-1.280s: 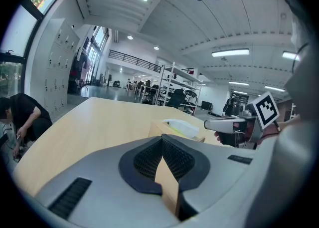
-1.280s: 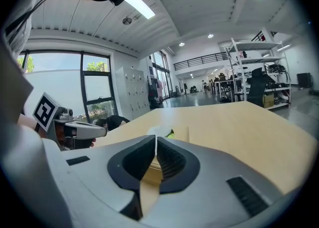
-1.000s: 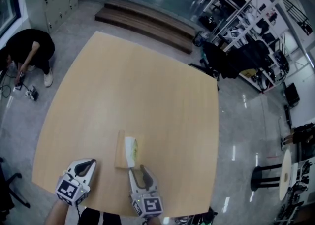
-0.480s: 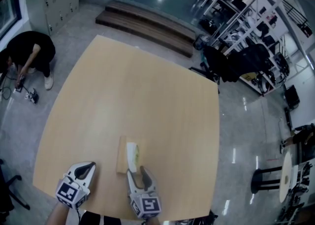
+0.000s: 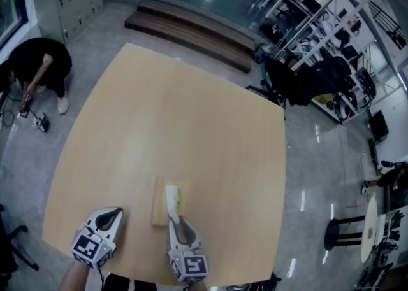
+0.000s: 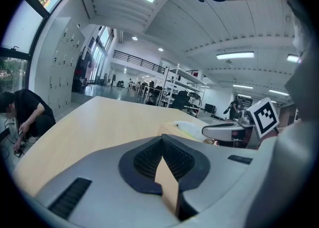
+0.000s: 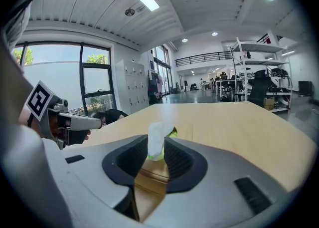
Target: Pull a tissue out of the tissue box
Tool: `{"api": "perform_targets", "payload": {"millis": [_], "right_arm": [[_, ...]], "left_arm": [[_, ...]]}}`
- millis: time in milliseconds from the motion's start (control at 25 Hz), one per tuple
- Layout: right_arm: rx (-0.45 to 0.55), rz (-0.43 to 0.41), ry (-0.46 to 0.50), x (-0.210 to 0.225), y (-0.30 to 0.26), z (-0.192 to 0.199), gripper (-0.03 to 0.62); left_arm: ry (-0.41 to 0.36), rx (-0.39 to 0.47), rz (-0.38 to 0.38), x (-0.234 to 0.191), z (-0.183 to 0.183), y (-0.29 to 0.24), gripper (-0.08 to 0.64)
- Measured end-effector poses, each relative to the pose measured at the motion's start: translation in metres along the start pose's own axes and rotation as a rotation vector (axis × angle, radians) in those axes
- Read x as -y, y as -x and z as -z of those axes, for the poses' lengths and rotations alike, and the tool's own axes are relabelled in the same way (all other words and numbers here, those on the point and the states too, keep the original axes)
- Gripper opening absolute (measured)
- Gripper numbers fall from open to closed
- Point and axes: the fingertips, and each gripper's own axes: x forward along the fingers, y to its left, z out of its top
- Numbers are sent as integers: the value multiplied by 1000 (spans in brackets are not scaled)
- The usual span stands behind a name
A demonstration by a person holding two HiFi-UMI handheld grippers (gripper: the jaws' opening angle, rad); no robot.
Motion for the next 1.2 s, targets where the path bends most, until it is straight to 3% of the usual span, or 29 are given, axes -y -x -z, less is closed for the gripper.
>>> {"api": "perform_targets", "payload": {"millis": [440, 1200], "right_arm": [[-4, 3, -13, 1, -3, 2, 19], [23, 4, -16, 1, 3, -14, 12]], "left_arm": [[8, -7, -2, -2, 1, 0, 8], [-32, 22, -3, -2, -13, 5, 8]]}}
